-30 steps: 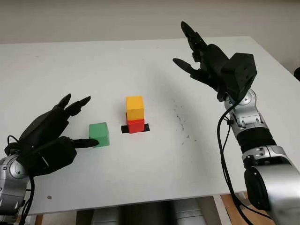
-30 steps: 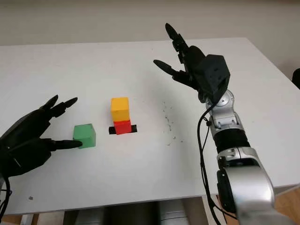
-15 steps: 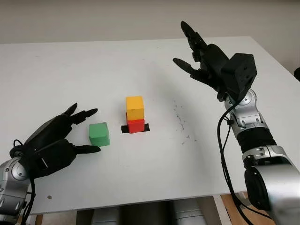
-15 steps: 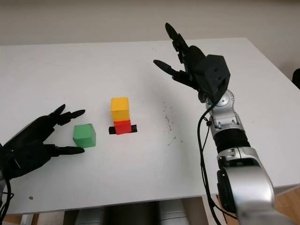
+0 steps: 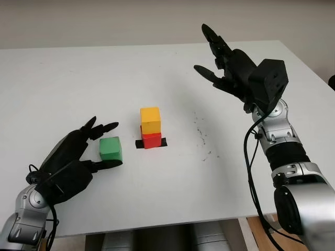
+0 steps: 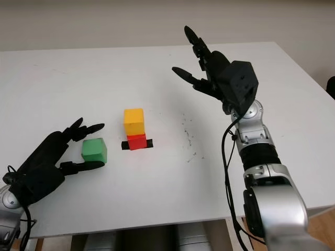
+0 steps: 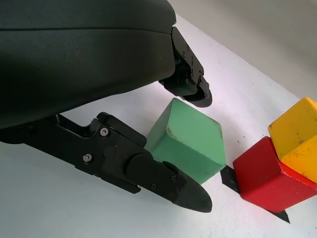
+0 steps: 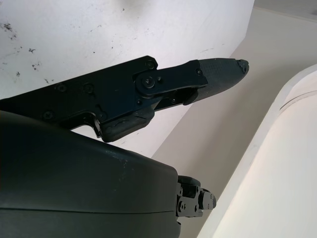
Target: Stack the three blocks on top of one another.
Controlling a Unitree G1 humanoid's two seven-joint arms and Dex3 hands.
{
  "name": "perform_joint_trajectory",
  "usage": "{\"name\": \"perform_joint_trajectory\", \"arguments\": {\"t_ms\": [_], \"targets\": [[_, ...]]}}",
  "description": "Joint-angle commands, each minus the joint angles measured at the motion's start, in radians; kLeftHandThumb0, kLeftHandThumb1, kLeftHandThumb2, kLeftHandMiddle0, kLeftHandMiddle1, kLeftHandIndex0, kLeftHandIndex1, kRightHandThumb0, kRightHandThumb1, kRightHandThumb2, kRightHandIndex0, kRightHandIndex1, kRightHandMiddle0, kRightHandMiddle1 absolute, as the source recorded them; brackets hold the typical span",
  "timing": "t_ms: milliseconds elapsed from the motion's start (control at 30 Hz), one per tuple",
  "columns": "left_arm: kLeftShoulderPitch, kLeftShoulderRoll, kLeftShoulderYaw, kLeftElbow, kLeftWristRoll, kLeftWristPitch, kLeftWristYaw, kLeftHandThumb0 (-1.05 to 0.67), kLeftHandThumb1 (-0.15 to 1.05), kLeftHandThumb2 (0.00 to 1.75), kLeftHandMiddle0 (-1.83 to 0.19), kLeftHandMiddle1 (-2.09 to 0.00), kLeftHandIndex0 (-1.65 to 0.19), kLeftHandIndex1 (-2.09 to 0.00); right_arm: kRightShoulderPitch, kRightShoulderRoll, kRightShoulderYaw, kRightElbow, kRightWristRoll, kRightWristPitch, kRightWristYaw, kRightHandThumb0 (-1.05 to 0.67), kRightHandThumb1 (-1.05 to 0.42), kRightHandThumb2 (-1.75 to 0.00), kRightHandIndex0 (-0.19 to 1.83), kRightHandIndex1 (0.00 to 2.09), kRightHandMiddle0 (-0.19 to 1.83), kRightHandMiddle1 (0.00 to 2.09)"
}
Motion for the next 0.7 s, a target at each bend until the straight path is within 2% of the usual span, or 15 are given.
{"name": "perform_joint_trajectory", "arguments": {"t_ms": [0, 167, 267, 400, 667], "targets": [[0.010, -0.005, -0.013, 0.014, 0.010, -0.019, 0.015, -0.61, 0.90, 0.07, -0.10, -0.08, -0.55, -0.15, -0.018, -0.009, -0.004, 0.000, 0.002, -0.016, -0.003, -0.78, -1.05, -0.20, -0.17, 0.06, -0.01, 0.05], [0.017, 0.007, -0.028, 0.020, 0.080, -0.029, 0.064, -0.54, 0.94, 0.06, -0.17, -0.09, -0.62, -0.23, -0.018, -0.009, -0.006, 0.001, 0.005, -0.017, 0.001, -0.78, -1.05, -0.21, -0.17, 0.06, -0.01, 0.05], [0.018, 0.010, -0.033, 0.020, 0.128, -0.033, 0.104, -0.46, 0.96, 0.06, -0.25, -0.07, -0.49, -0.76, -0.018, -0.007, -0.008, 0.000, 0.012, -0.011, 0.007, -0.79, -1.05, -0.20, -0.18, 0.05, -0.02, 0.05], [0.018, 0.011, -0.035, 0.029, 0.158, -0.052, 0.141, -0.41, 0.99, 0.06, -0.31, -0.08, -0.46, -1.08, -0.011, -0.002, -0.011, -0.011, 0.022, 0.013, 0.009, -0.78, -1.05, -0.20, -0.19, 0.05, -0.02, 0.05], [0.019, 0.024, -0.027, -0.015, 0.157, -0.045, 0.110, -0.41, 1.05, 0.10, -0.35, -0.09, -0.33, -1.20, 0.016, 0.019, -0.014, -0.043, 0.045, 0.076, 0.000, -0.77, -1.05, -0.19, -0.15, 0.06, 0.00, 0.06]]}}
